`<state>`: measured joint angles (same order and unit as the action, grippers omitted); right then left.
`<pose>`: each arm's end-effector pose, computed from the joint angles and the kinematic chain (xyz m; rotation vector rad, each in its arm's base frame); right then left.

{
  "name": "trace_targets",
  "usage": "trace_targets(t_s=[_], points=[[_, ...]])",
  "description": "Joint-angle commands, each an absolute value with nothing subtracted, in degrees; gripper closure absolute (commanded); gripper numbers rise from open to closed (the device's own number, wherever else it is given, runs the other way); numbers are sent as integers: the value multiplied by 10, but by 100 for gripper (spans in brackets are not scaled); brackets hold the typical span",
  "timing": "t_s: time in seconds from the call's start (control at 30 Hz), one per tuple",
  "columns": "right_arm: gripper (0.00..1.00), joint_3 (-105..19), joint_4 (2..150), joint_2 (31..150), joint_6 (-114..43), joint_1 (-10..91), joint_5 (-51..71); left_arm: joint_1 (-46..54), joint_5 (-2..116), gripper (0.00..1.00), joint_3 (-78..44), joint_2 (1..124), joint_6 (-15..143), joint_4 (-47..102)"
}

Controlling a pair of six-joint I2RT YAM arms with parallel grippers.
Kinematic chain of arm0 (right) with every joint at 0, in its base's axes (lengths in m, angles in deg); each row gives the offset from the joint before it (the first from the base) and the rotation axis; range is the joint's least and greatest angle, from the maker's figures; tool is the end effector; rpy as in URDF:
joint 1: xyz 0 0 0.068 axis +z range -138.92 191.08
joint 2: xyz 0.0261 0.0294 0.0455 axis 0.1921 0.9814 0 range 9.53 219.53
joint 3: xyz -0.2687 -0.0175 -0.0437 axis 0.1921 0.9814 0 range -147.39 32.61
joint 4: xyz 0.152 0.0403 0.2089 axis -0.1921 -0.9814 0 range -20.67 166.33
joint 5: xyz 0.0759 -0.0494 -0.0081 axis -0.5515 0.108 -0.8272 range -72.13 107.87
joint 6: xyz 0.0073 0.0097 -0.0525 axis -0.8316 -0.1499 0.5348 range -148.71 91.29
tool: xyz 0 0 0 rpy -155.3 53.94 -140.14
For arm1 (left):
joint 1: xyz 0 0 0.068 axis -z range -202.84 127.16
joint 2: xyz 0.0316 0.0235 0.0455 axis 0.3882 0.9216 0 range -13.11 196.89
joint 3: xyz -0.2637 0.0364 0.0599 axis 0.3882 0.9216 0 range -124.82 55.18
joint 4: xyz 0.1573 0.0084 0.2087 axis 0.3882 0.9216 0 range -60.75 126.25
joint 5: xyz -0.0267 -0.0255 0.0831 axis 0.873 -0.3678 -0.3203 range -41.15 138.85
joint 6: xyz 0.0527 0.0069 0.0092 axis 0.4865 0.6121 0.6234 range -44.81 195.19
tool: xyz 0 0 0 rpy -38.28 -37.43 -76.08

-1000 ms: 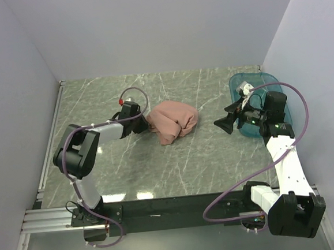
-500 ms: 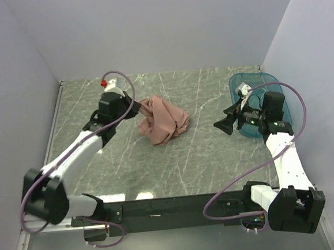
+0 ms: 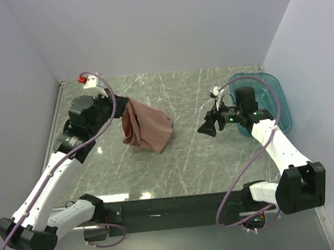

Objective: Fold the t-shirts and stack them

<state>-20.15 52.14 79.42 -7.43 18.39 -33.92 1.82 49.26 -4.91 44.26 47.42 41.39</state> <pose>0.2476 0.0599 0.2832 -0.9459 1.8825 0.8786 0.2068 -0.0952 0.3895 -0.0431 1.7832 -0.6738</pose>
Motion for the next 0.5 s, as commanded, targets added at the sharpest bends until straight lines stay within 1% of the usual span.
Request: trace_targets(t_s=[0.0,0.1,0.23,0.27,0.37,0.47], points=[[15,-211,509,777,-53,185,-354,16,529,100,-135,412,510,400],[15,-214,497,775,-36,195,-380,16,581,100,-214,419,504,402],[15,-227,505,779,-38,272,-360,16,616,100,-264,433,478,403],[15,-241,509,783,-45,306,-354,16,620,100,-270,438,470,404],[15,-285,530,812,-87,357,-343,16,622,100,-280,445,462,409],[16,-315,579,844,-145,395,-299,16,616,100,-279,446,457,410]])
